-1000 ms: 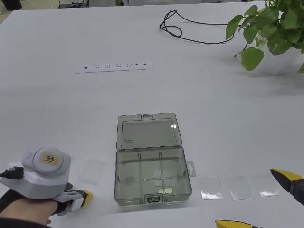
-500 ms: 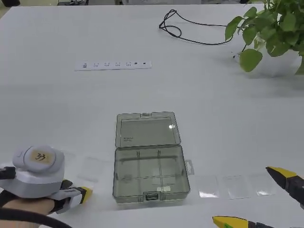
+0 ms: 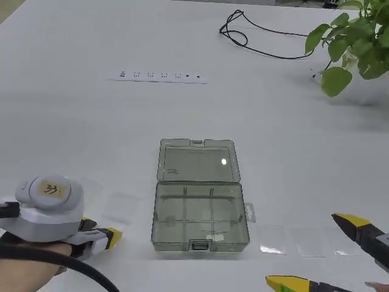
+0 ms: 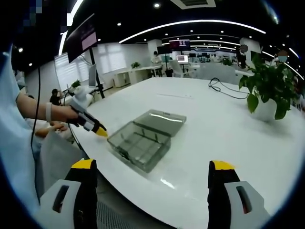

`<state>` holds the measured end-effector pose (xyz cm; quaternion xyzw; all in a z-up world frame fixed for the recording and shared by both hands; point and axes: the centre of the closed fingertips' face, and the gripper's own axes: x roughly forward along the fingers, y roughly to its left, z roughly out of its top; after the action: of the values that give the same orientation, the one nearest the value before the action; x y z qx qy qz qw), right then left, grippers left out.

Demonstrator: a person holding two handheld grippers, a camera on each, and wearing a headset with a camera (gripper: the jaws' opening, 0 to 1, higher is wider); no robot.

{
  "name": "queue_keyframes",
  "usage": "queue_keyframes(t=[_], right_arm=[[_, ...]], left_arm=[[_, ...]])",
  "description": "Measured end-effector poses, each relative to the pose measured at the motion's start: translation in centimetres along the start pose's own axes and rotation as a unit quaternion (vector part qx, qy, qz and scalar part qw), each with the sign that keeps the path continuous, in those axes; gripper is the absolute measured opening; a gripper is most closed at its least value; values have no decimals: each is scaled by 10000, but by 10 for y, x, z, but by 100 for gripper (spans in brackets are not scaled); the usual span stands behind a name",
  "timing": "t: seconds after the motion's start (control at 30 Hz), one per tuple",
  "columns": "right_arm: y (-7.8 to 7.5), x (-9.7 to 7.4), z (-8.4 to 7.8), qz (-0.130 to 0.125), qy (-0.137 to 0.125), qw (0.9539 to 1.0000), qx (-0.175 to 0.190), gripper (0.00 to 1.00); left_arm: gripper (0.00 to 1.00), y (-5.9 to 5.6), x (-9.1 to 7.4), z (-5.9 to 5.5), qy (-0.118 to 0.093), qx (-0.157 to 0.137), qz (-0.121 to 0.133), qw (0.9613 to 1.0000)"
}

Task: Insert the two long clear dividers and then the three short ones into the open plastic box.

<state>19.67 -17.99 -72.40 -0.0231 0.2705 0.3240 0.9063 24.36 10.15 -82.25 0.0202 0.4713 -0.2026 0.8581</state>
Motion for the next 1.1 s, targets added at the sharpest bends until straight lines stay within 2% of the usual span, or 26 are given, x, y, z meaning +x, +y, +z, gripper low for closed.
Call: queue_keyframes(t=[0.17,0.33,0.57,0.77,0.93,1.03,1.1], right_arm=[[1,5,6,123,17,9999,16,95],[2,11,11,221,92,9997,44,92],[14,28,27,512,187,9984,-141,88],[27,46,42,729,197,9968,-244,85],[37,60,49,903,236,9954,-193,81],[42,65,52,979,214,9944,-330,79],[44,68,55,1020,190,9942,-288,76]], left_arm=[[30,-2,-9,15,-282,-54,-54,9996],[30,-11,-20,29,-547,-21,-119,9984],[30,-32,-27,45,-938,80,-327,9950],[30,-52,-28,53,-1205,91,-454,9916],[30,-68,-27,61,-1339,141,-611,9890],[30,-73,-25,63,-1393,117,-672,9879],[30,-77,-24,65,-1422,66,-720,9872]])
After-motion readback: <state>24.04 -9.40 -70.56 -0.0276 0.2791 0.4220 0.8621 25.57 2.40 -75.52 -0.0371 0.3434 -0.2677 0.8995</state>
